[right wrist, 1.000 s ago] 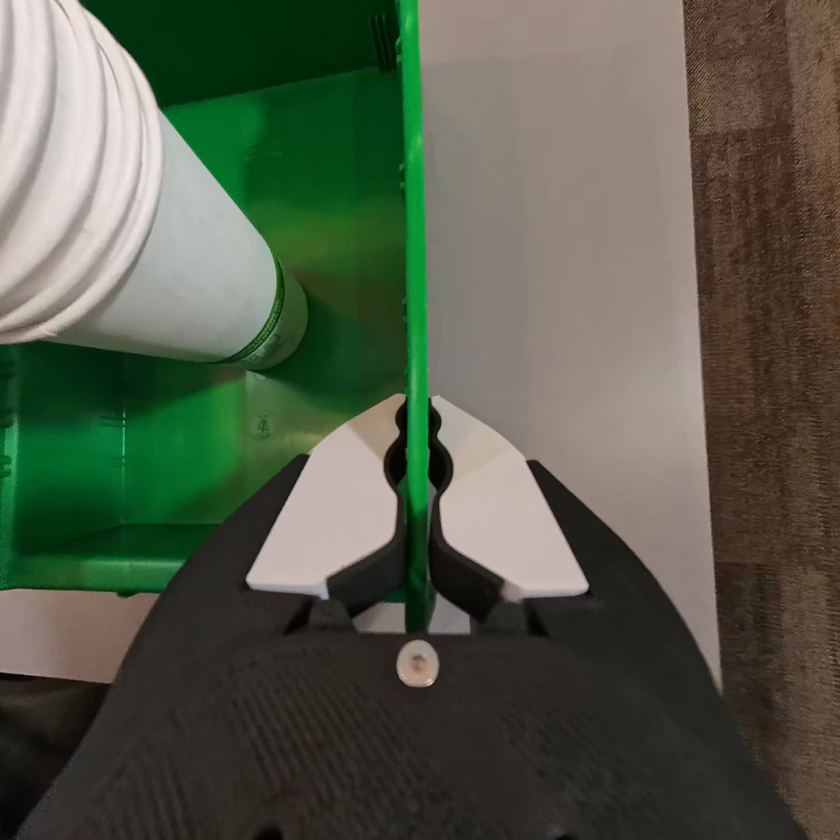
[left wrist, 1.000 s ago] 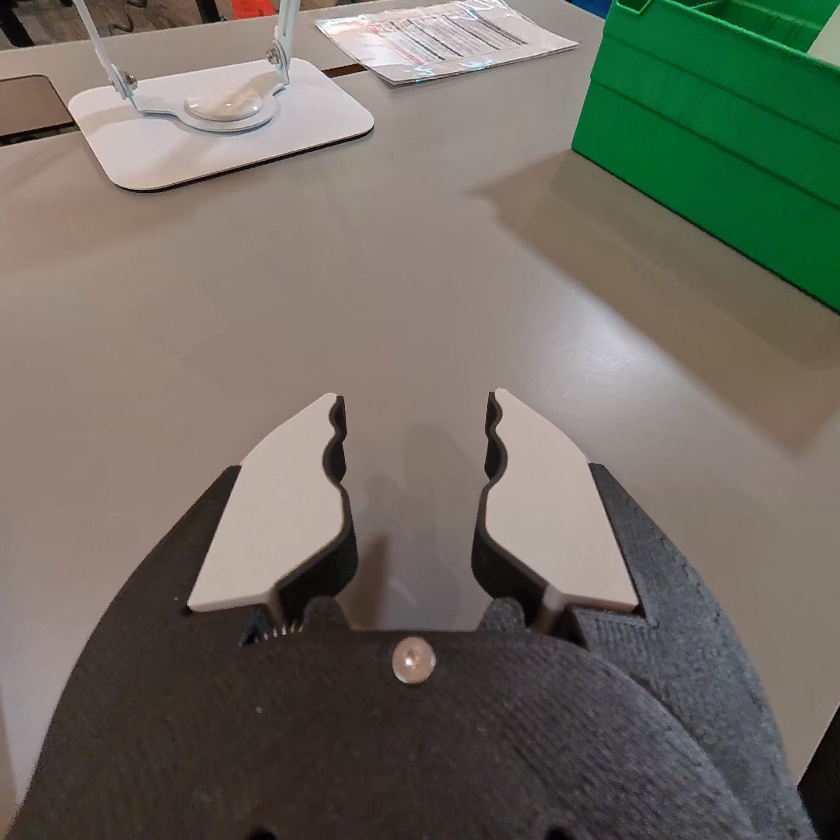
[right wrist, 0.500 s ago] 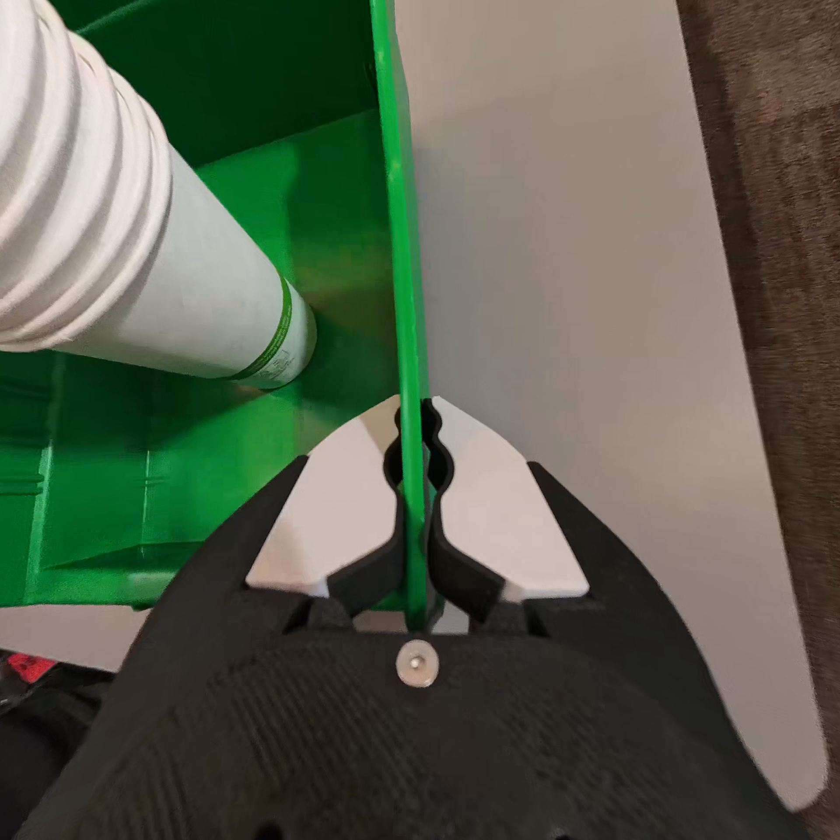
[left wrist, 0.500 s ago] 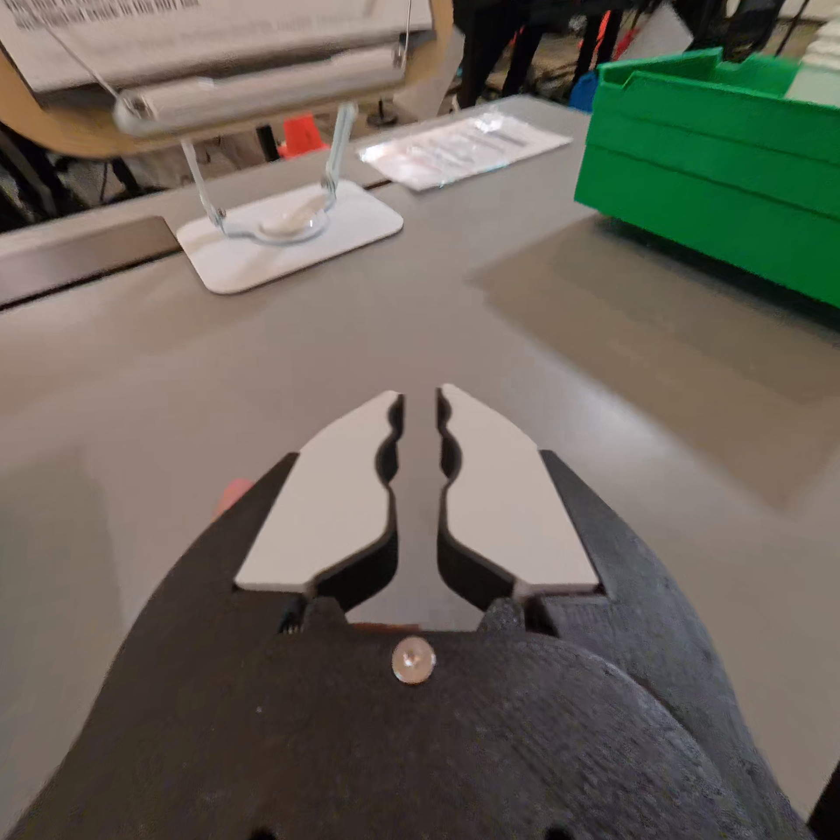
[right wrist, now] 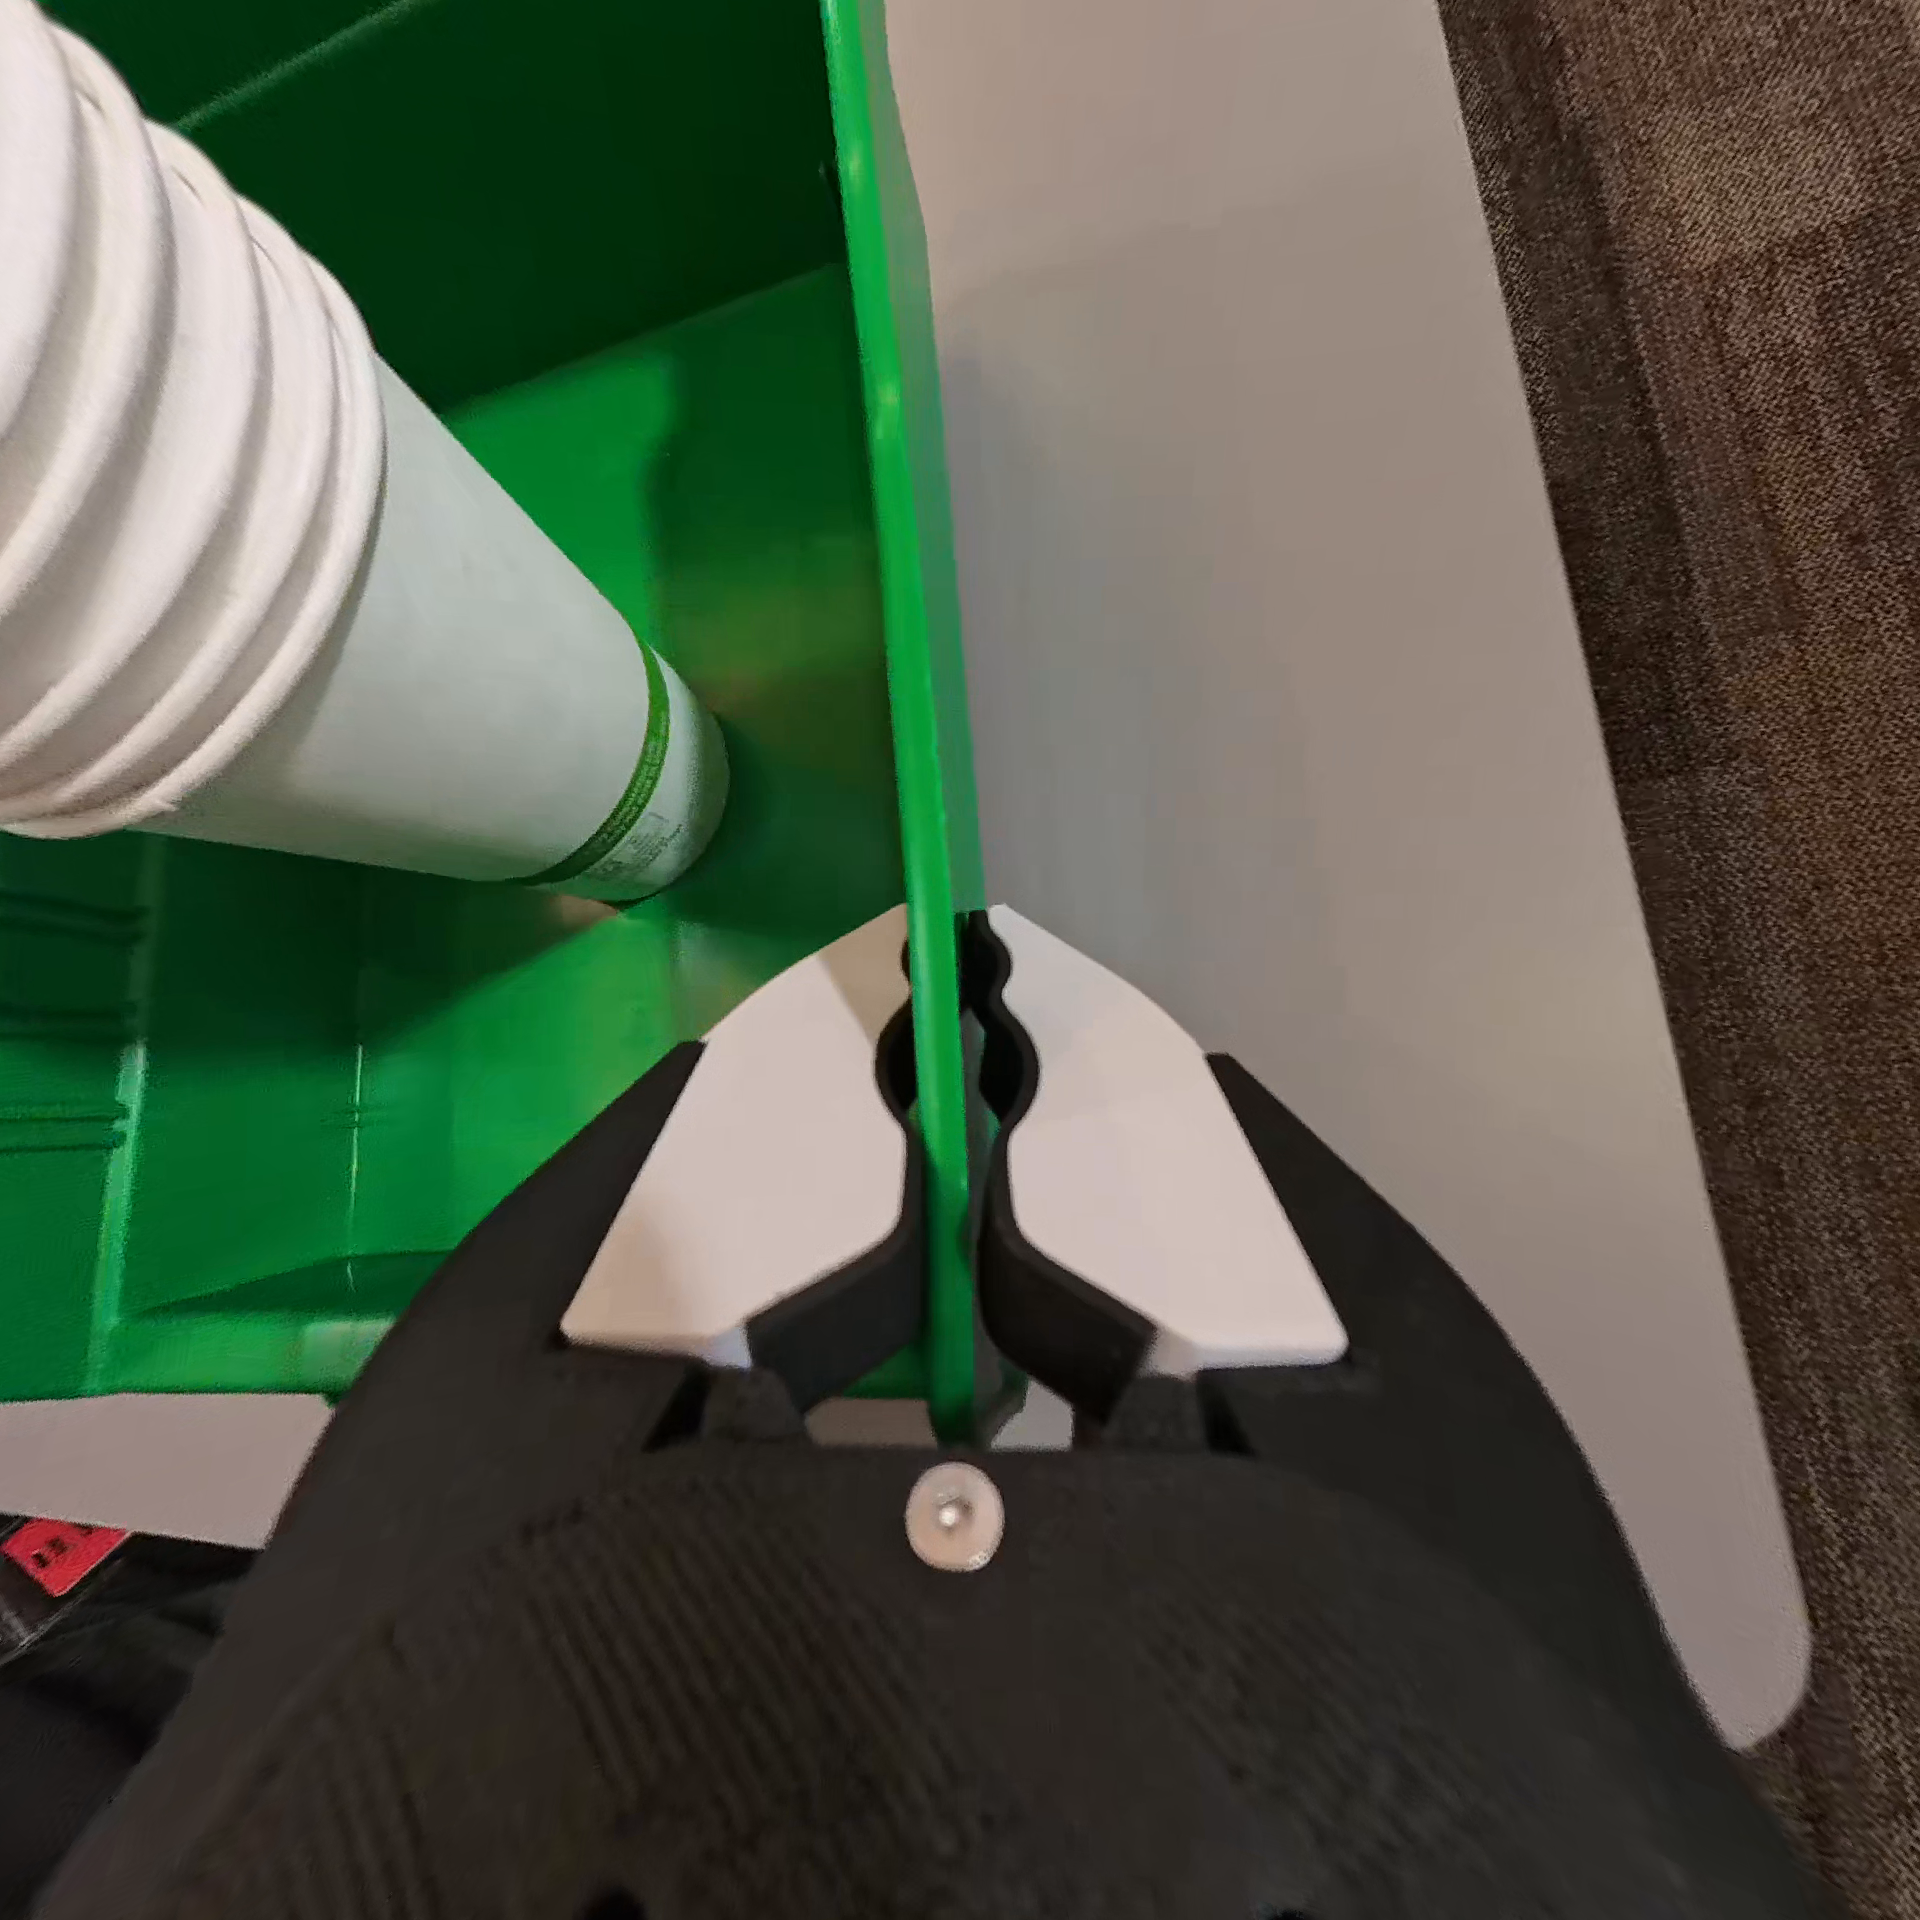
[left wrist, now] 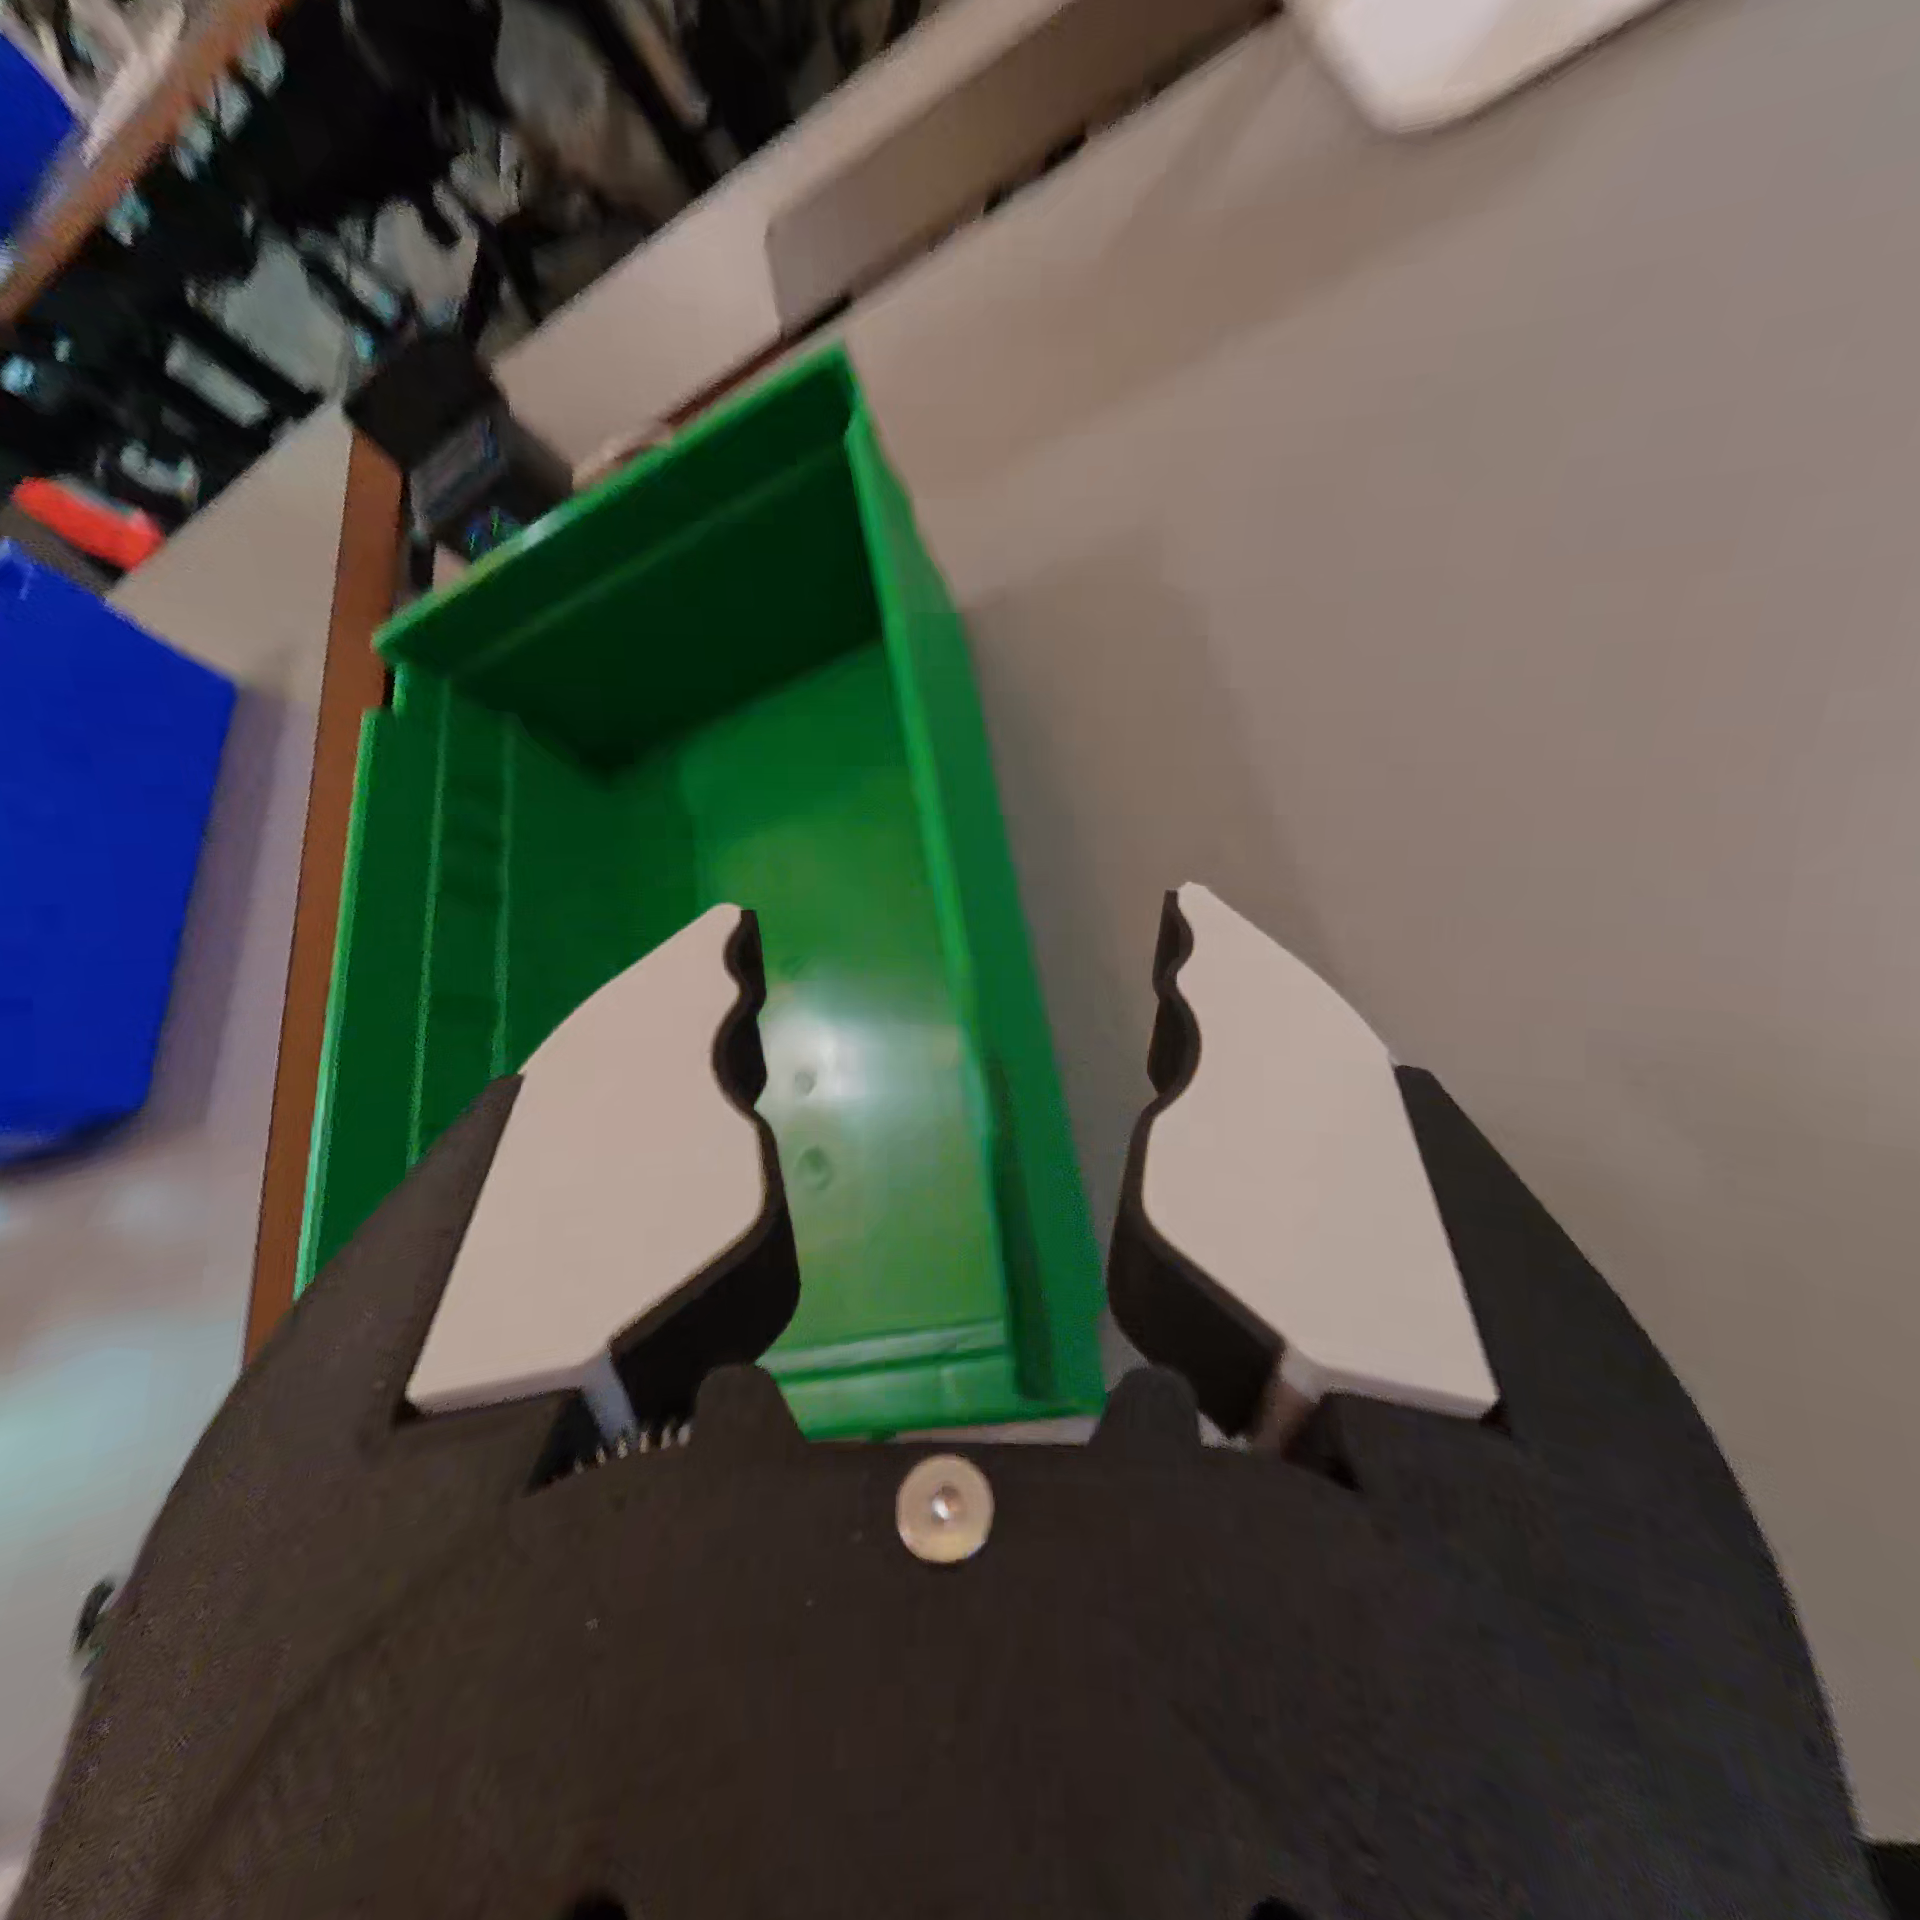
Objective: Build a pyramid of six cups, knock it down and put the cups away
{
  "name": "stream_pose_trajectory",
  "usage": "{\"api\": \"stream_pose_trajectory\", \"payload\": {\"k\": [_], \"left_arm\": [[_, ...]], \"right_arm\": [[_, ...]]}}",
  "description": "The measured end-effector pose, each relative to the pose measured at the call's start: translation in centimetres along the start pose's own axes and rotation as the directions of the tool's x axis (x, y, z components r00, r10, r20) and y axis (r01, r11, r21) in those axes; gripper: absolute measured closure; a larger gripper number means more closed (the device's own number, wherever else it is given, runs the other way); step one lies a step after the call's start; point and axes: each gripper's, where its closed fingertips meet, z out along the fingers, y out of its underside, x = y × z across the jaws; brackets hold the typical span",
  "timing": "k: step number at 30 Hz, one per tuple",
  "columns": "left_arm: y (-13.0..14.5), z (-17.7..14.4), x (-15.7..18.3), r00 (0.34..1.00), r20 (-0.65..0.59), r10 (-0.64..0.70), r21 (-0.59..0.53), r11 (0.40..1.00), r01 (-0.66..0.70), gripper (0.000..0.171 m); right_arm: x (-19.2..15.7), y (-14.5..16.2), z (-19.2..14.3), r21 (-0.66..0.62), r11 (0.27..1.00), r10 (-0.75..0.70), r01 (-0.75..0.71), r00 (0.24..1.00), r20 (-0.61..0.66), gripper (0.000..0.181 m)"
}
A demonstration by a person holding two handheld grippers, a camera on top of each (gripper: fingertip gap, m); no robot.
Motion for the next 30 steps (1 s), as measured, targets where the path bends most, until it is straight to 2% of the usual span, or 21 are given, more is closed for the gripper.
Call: {"api": "stream_pose_trajectory", "payload": {"k": [2, 4, 8, 15, 20, 24, 30], "left_arm": [[2.4, 1.1, -1.1, 1.000, 0.029, -0.006, -0.072, 0.997, 0.008, 0.106], [4.2, 2.1, -0.5, 0.999, -0.019, -0.033, -0.124, 0.992, 0.030, 0.124], [5.8, 3.3, 1.5, 0.990, -0.120, -0.079, -0.168, 0.984, 0.058, 0.154], [6.2, 3.6, 1.5, 0.996, -0.078, 0.030, -0.152, 0.988, -0.041, 0.155], [5.9, 4.1, 1.0, 0.995, -0.093, -0.025, -0.126, 0.992, 0.013, 0.158], [4.8, 3.5, 0.0, 0.985, -0.116, -0.125, -0.070, 0.991, 0.117, 0.160], [2.4, 1.3, -1.7, 0.977, -0.103, -0.189, 0.017, 0.981, 0.191, 0.159]], "right_arm": [[-0.3, 0.0, 0.2, -0.004, 1.000, -0.013, 0.013, 1.000, -0.008, 0.176], [-0.9, -0.1, 0.6, -0.006, 1.000, -0.023, 0.023, 1.000, -0.009, 0.176], [-3.4, 0.1, 1.7, -0.027, 0.999, -0.047, 0.048, 0.999, 0.020, 0.175], [-11.4, 1.3, 4.6, -0.077, 0.979, -0.176, 0.186, 0.977, 0.121, 0.176], [-17.8, 2.6, 6.5, -0.098, 0.958, -0.244, 0.268, 0.948, 0.204, 0.173], [-22.6, 3.9, 8.1, -0.112, 0.944, -0.274, 0.311, 0.925, 0.263, 0.173], [-27.4, 5.2, 10.0, -0.106, 0.929, -0.315, 0.354, 0.909, 0.274, 0.174]]}}
